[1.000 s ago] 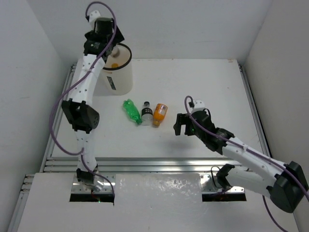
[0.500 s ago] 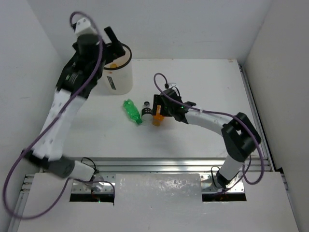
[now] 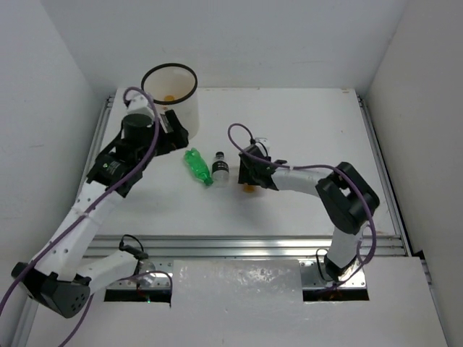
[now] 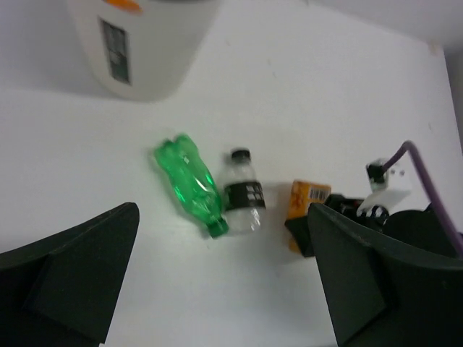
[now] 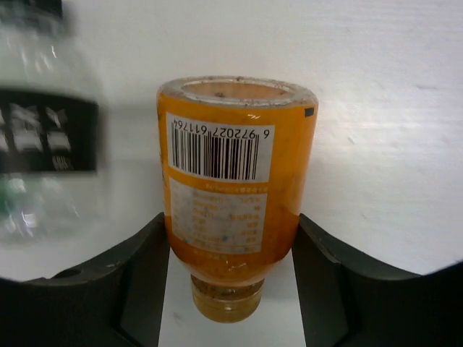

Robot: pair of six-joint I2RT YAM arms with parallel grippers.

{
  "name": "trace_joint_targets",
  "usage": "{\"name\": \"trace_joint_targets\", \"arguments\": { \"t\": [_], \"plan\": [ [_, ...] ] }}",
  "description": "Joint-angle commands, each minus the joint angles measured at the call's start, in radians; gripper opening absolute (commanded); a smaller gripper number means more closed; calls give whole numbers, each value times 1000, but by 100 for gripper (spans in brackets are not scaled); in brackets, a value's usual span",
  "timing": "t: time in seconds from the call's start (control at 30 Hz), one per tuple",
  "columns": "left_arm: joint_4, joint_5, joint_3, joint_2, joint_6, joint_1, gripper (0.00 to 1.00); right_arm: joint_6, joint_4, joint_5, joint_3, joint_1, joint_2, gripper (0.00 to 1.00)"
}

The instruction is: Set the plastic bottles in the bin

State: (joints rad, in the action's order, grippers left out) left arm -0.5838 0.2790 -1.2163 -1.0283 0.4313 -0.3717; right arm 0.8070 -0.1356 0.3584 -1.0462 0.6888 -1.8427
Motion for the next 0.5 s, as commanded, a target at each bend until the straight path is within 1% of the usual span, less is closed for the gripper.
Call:
{"name": "trace_joint_targets", "arguments": {
  "t": [0.0, 0.03, 0.07, 0.1, 0.13, 0.17, 0.2, 0.23, 0.27, 0.3, 0.33, 0.37, 0.43, 0.47],
  "plan": [
    [119, -263, 66, 11, 36, -10, 100, -204, 201, -22, 151, 8, 199, 21],
    [186, -344, 90, 8, 43, -12, 100, -256, 253, -59, 210, 17, 261, 21],
    [215, -456, 136, 4, 56, -27, 100, -323, 396, -193, 348, 21, 405, 21],
    [301, -513, 165, -3, 84, -36, 100, -447, 477, -294, 420, 28, 483, 22],
    [352, -582, 191, -9, 95, -50, 100, -492, 537, -399, 487, 31, 556, 22],
    [389, -659, 224, -18, 109, -90, 100, -537, 577, -552, 533, 31, 691, 22],
    [421, -661, 225, -47, 119, -122, 100, -570, 574, -576, 595, 34, 747, 20],
    [436, -658, 219, -62, 118, -156, 100, -581, 555, -585, 607, 37, 796, 19],
    [447, -647, 215, -78, 116, -226, 100, -592, 510, -588, 614, 37, 839, 19],
    [472, -644, 210, -110, 119, -255, 100, -598, 496, -599, 623, 38, 908, 19],
    [495, -650, 210, -122, 119, -281, 100, -595, 481, -610, 621, 38, 936, 19],
    [499, -612, 205, -133, 121, -330, 100, -595, 450, -616, 608, 40, 959, 19],
    [495, -571, 189, -180, 122, -369, 100, -583, 415, -644, 588, 44, 1008, 19],
    [495, -566, 184, -181, 123, -377, 100, -582, 410, -644, 581, 46, 1022, 19]
  ]
}}
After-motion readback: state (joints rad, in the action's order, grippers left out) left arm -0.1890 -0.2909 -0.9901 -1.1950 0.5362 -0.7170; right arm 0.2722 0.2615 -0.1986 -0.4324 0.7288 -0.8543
